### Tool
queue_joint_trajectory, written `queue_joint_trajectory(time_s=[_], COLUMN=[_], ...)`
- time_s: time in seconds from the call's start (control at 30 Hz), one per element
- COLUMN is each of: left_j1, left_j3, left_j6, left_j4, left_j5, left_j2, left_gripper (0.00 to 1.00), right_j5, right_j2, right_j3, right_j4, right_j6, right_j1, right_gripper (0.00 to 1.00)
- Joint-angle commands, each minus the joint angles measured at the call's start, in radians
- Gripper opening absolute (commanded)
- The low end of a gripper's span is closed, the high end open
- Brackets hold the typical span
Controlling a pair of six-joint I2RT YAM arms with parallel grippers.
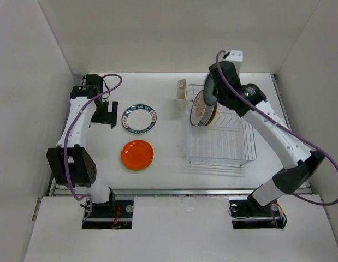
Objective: Unload the plates from the dish rack
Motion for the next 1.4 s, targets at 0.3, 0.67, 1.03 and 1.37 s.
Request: queue_joint_trajectory(time_s=[0.3, 0.67, 1.03, 1.37], left_j1=[-0.004, -0.004, -0.004, -0.004], left_j3=[0.020, -0.085, -0.075, -0.075], left_j6=[0.092, 0.073, 0.073, 0.064], left_j4=[-0.044, 0.003, 0.013, 0.013], left_j5=[0.335, 0.198, 0.178, 0.107], left_j2=[-0.101, -0.131, -0.122, -0.113], left_gripper=[1.00, 1.00, 1.00, 1.00], right_j5=[-1.082, -1.286, -0.785, -0.509], right_j2=[0.247, 0.555, 0.584, 0.149], right_j3=[-0.122, -0.036, 0.081, -0.039], right_j4=[0.560, 0.485, 0.129, 0.140], right_j6=[0.026, 0.040, -0.084, 0.005], right_j1=[0.237, 0.281, 0.389, 0.272], right_gripper=[0.00, 0.29, 1.00, 1.00])
